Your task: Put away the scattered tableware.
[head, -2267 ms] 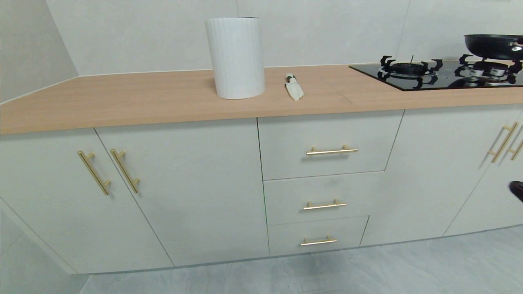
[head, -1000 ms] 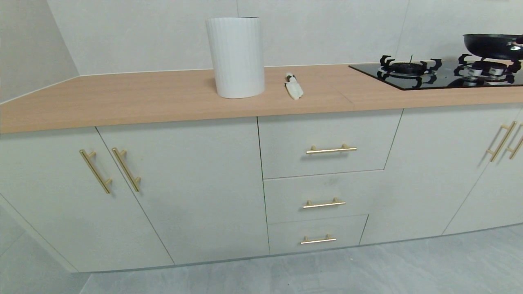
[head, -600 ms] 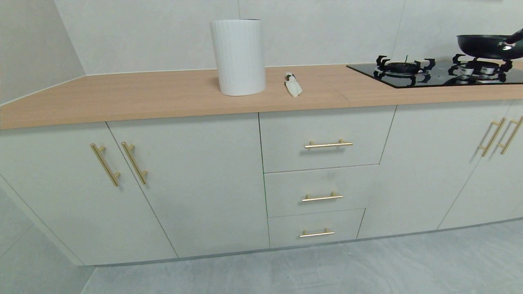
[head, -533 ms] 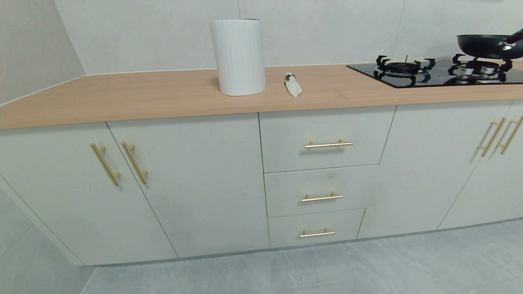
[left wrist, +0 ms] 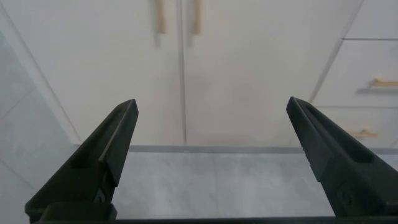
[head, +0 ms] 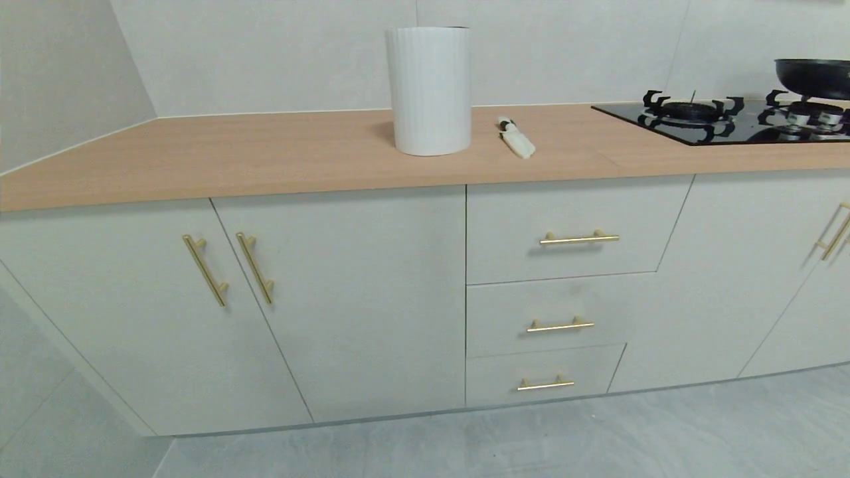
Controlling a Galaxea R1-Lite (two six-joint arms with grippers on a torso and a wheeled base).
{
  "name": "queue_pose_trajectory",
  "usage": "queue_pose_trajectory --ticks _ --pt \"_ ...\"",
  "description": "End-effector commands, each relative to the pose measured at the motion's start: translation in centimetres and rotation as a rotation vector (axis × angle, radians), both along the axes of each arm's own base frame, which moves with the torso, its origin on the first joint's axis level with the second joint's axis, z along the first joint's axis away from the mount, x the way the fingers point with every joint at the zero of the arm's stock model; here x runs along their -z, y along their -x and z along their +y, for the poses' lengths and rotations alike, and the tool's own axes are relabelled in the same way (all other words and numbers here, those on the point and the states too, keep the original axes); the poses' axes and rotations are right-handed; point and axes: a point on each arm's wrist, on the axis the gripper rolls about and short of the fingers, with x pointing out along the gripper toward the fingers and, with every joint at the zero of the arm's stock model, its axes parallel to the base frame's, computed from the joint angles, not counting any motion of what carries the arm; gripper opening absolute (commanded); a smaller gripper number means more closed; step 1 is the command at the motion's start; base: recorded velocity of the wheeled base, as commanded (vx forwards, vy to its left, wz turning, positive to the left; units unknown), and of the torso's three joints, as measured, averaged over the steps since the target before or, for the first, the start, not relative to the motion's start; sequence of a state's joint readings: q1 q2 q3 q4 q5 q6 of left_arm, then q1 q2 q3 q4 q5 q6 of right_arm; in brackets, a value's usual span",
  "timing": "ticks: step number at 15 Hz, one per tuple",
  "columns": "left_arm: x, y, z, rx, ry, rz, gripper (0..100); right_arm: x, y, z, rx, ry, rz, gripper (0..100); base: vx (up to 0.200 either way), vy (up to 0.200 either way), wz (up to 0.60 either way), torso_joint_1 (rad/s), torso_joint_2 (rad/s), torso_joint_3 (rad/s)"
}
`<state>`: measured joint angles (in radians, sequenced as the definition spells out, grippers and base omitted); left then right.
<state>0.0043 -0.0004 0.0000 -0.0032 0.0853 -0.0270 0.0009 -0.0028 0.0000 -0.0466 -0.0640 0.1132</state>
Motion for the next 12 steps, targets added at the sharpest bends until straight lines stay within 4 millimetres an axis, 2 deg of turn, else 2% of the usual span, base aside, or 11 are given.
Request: queue_pose_trajectory --ticks 1,5,8,12 --pt "-0.02 0.0 0.0 -0.001 0.001 -0.001 100 -0.02 -0.02 0.0 0.0 0.0 0.002 0 0.0 0.2 0.0 0.022 0.01 0.002" --pt "-0.02 0.0 0.0 -0.001 -0.002 -0.001 100 -0.02 -0.02 -0.01 0.003 -0.002 0.002 0 0.0 0.2 0.0 -0.001 0.0 0.004" --pt "-0.02 0.0 0.0 0.001 -0.002 -0.001 100 0.0 -0.02 -0.01 0.004 -0.004 0.003 0 0.0 0.0 0.0 0.0 0.0 0.0" --pt "-0.02 0.0 0.0 0.001 -0.006 0.0 100 0.0 -0.02 -0.01 0.004 -0.004 0.003 0 0.2 0.0 0.0 -0.002 0.0 0.0"
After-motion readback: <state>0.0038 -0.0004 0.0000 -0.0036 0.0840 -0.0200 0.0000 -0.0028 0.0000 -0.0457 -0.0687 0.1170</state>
